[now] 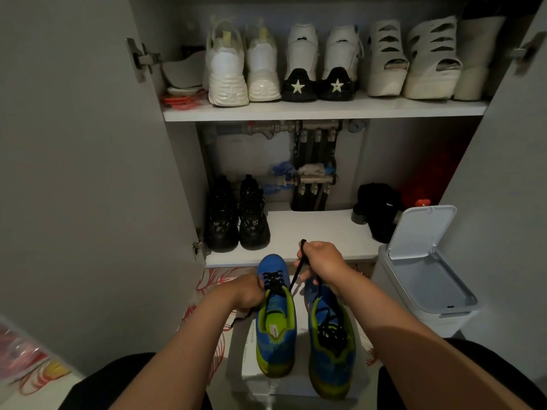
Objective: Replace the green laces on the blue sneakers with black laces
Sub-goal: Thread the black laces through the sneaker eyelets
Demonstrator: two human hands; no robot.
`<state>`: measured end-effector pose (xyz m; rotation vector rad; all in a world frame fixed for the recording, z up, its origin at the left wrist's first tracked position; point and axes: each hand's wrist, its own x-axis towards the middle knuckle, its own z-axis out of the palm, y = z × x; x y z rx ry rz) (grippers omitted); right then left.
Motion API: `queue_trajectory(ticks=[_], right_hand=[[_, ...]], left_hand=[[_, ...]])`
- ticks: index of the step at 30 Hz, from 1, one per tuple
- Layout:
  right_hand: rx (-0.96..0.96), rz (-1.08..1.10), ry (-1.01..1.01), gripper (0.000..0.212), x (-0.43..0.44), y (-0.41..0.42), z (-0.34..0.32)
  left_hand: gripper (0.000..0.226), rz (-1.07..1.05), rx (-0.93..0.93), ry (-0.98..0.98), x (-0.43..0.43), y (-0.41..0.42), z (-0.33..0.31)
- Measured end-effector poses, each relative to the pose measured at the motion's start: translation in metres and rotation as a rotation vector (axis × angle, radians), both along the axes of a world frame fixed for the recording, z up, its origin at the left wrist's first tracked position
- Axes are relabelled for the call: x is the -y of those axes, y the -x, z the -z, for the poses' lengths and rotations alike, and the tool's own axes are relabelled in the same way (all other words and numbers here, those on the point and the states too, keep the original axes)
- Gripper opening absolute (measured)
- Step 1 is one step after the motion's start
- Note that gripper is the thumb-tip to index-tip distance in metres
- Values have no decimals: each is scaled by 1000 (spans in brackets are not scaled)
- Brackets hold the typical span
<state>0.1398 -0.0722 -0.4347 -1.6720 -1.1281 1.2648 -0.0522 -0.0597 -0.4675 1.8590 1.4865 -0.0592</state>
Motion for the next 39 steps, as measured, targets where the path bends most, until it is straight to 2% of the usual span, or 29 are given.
queue_trajectory(ticks=[4,7,9,11,14,15,17,19,22,23,28,35,39], right_hand=[[115,50,-60,34,-10,5,2],[62,47,-72,30,-16,11,4],[-4,32,-91,25,-20,17,4],[-26,-11,-117,19,-23,23,2],[-6,-124,-126,18,-25,31,4],[36,-184,-123,22,-25,34,5],[140,-318,-111,30,-24,36,7],[270,-414,-114,36,-24,33,9],[512,-458,-130,42,-27,21,12],[535,-453,-126,42,-27,17,12],[553,-429,-155,34,-25,-9,12],[673,-417,-158,20,-5,-50,8],[774,-448,-121,18,17,-65,2]], left_hand=[[11,-43,-41,52,-2,9,0],[23,-42,-170,89,-7,22,-10],[25,-57,-193,29,-8,31,-23],[17,-128,-25,-43,-10,36,-33],[4,-264,425,-57,-3,29,-46],[3,-279,524,-27,-1,25,-48],[7,-242,603,50,0,17,-48],[8,-160,495,49,0,14,-43],[22,4,67,-144,-5,19,-31],[25,29,-3,-177,-6,19,-29],[22,90,-30,-269,-7,10,-28],[17,119,80,-375,6,-39,-33],[13,204,73,-349,15,-71,-25]])
